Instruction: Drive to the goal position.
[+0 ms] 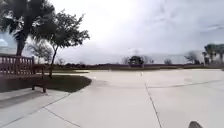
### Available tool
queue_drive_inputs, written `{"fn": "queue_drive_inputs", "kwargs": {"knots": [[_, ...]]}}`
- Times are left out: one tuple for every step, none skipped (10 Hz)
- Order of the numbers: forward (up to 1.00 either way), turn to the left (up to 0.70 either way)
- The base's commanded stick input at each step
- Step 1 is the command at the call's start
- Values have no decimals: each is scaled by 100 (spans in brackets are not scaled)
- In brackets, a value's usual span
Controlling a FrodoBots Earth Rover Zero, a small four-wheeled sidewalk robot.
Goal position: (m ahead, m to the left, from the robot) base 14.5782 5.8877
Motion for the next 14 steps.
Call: {"fn": "queue_drive_inputs", "kwargs": {"knots": [[100, 0], [100, 0], [100, 0], [100, 0], [100, 0], [100, 0], [100, 0], [100, 0], [100, 0], [100, 0], [100, 0], [100, 0], [100, 0], [100, 0]]}}
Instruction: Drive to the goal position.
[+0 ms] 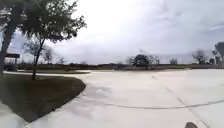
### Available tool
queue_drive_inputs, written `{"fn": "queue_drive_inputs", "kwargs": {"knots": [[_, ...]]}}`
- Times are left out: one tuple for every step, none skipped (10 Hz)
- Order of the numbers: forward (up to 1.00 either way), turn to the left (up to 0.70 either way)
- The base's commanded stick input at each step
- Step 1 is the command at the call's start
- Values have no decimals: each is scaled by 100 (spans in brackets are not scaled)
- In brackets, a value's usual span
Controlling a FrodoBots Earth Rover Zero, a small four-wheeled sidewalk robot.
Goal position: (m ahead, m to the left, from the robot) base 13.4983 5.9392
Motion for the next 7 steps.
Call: {"fn": "queue_drive_inputs", "kwargs": {"knots": [[100, 0], [100, 0], [100, 0], [100, 0], [100, 0], [100, 0], [100, 0]]}}
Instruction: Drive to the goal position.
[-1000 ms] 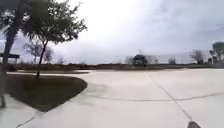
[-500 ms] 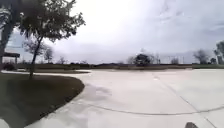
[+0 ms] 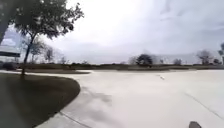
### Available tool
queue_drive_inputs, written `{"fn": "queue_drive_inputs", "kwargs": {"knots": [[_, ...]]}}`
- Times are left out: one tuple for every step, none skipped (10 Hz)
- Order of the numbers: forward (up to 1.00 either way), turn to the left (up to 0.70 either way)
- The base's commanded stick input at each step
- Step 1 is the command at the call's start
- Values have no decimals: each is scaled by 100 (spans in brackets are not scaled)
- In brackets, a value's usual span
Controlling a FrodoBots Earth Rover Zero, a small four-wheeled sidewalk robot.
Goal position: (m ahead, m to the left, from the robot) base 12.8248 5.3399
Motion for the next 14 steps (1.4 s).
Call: {"fn": "queue_drive_inputs", "kwargs": {"knots": [[100, 0], [100, 0], [100, 0], [100, 0], [100, 0], [100, 0], [100, 0], [100, 0], [100, 0], [100, 0], [100, 0], [100, 0], [100, 0], [100, 0]]}}
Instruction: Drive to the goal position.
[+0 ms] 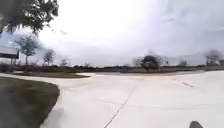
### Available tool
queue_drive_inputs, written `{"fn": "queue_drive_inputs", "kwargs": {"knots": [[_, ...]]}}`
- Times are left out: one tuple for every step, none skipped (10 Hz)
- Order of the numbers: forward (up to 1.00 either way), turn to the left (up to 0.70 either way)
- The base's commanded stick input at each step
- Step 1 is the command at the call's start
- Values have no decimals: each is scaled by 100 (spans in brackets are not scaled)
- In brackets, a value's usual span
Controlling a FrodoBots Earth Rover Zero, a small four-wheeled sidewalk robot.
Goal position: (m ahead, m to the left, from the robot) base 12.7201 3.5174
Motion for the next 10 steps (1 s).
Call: {"fn": "queue_drive_inputs", "kwargs": {"knots": [[100, 0], [100, 0], [100, 0], [100, 0], [100, 0], [100, 0], [100, 1], [100, 8], [100, 18], [100, 29]]}}
